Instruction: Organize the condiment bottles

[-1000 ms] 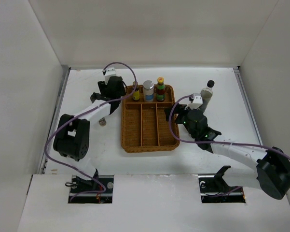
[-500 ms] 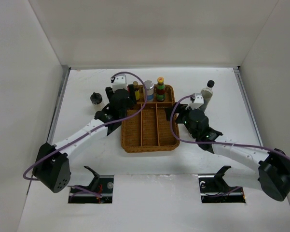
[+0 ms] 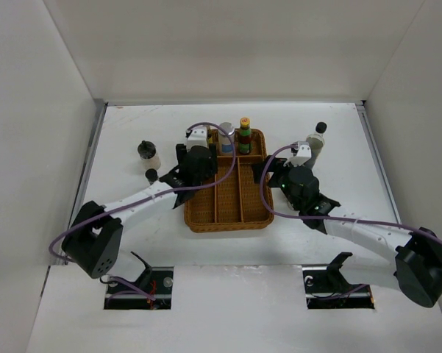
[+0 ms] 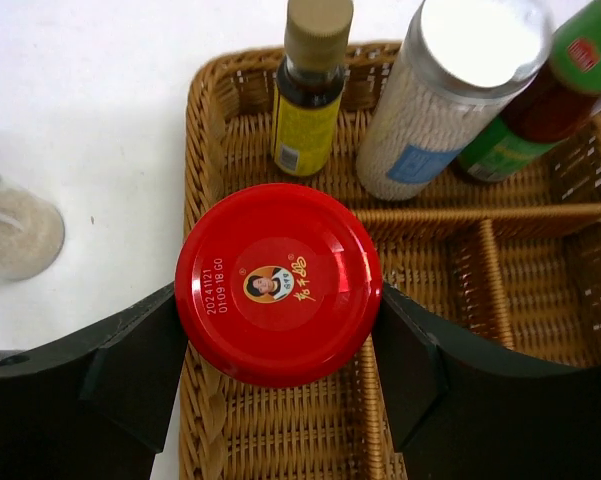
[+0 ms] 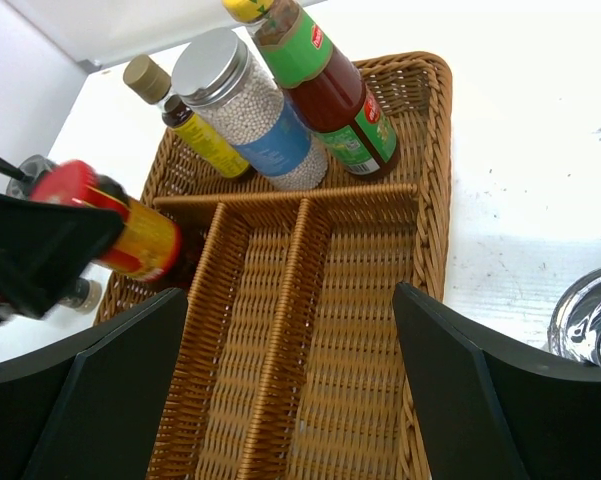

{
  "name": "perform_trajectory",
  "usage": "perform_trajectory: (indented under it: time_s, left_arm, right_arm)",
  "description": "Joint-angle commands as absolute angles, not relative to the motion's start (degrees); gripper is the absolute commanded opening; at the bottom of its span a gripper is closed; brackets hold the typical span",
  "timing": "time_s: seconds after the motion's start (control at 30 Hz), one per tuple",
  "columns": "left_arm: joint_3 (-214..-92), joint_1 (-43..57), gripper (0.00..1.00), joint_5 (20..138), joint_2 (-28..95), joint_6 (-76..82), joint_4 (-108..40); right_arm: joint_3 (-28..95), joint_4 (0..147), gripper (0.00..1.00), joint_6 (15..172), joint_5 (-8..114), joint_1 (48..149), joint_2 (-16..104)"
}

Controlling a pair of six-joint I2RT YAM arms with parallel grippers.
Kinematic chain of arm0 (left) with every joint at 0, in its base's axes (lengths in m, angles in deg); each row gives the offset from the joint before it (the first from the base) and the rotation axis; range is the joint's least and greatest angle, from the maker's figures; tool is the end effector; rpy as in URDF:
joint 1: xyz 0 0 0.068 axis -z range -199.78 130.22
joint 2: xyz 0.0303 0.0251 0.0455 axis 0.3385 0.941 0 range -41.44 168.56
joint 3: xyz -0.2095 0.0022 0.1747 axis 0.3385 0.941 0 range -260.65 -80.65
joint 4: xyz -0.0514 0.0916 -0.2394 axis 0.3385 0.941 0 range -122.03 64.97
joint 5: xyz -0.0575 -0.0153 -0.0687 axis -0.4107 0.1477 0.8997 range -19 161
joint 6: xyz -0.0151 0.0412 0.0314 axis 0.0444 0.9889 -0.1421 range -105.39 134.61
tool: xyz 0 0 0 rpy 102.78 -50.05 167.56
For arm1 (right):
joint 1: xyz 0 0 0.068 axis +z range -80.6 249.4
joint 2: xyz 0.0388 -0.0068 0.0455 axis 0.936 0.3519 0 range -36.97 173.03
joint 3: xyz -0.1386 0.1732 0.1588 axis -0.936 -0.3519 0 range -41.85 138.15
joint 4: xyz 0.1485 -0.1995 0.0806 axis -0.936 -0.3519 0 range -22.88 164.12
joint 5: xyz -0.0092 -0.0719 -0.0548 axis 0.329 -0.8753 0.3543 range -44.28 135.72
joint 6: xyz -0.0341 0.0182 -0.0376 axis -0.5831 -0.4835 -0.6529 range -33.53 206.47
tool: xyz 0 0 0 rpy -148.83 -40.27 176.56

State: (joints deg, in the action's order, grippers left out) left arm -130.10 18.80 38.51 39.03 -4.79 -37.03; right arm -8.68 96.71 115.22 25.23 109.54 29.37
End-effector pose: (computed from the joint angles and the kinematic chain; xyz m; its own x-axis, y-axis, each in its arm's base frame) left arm 0.2547 -0.1788 0.2532 -0.3729 -0.0608 -0.9259 0.0263 0.9968 -0.0761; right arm 0.2049 0.1565 0.2518 -0.2872 0.3474 -0.8927 -0.2313 0.8792 0.4165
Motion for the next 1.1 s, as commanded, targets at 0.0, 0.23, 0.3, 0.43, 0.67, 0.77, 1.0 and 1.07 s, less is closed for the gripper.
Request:
perform_trajectory:
  time_s: [0.0, 0.23, 0.3, 0.43, 0.67, 0.77, 1.0, 1.07]
  left_arm:
    - [-130.6, 18.2, 0.36, 38.1, 39.4, -5.6, -47.8]
    - [-129.3, 18.6, 0.60, 38.5, 40.9, -6.3, -49.8]
    - [-128.7, 18.8, 0.70, 38.0, 39.7, -6.2, -49.8]
    - [-126.6, 19.0, 0.81, 36.6, 33.7, -5.4, -48.9]
    - [-122.1, 17.1, 0.84, 29.6, 19.2, -6.9, -38.0]
    - [-120.4, 13.8, 0.84, 28.3, 15.0, -11.6, -29.2]
    - [-116.3, 2.9, 0.79, 31.8, 13.6, -16.8, -22.6]
    - [-116.0, 1.7, 0.79, 32.4, 15.3, -16.6, -23.9]
  right_arm:
    - [-7.8, 99.9, 0.91, 115.6, 25.9, 109.3, 28.6]
    - [-7.7, 99.8, 0.91, 115.4, 25.8, 109.5, 28.5]
    - [-7.7, 100.0, 0.91, 115.1, 25.3, 109.5, 28.3]
    - [-7.7, 99.5, 0.91, 115.6, 25.9, 109.3, 28.6]
    - [-7.9, 99.7, 0.91, 115.6, 25.9, 109.3, 27.9]
    - [-7.8, 100.0, 0.84, 115.6, 25.9, 109.5, 28.1]
    - [-7.0, 99.2, 0.28, 115.1, 26.2, 109.7, 29.2]
    - [-7.0, 98.9, 0.28, 115.6, 26.6, 109.7, 29.4]
